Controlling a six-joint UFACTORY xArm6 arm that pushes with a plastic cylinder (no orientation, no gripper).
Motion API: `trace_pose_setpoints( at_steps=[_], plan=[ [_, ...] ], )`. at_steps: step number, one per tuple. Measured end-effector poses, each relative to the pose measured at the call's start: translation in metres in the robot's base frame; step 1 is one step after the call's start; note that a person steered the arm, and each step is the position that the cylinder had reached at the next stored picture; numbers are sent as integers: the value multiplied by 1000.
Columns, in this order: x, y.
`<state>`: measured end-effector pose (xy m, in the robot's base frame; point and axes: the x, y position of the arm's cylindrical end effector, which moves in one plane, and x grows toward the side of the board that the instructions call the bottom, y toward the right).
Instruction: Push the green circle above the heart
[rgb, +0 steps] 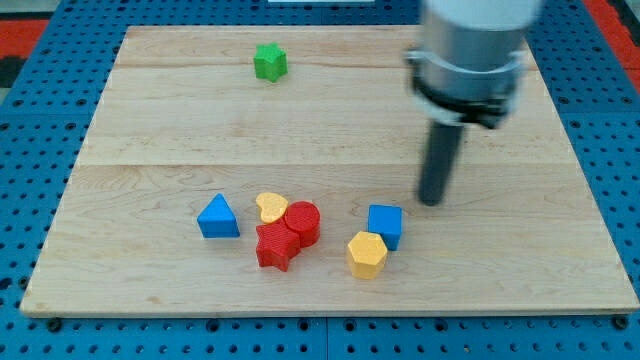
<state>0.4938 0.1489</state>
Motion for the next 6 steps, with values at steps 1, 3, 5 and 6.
trace_pose_setpoints(
  at_steps=[1, 3, 5, 6],
  plan=[
    [-33, 40],
    [-90, 10],
    [-36, -165],
    [-34, -160]
  ],
)
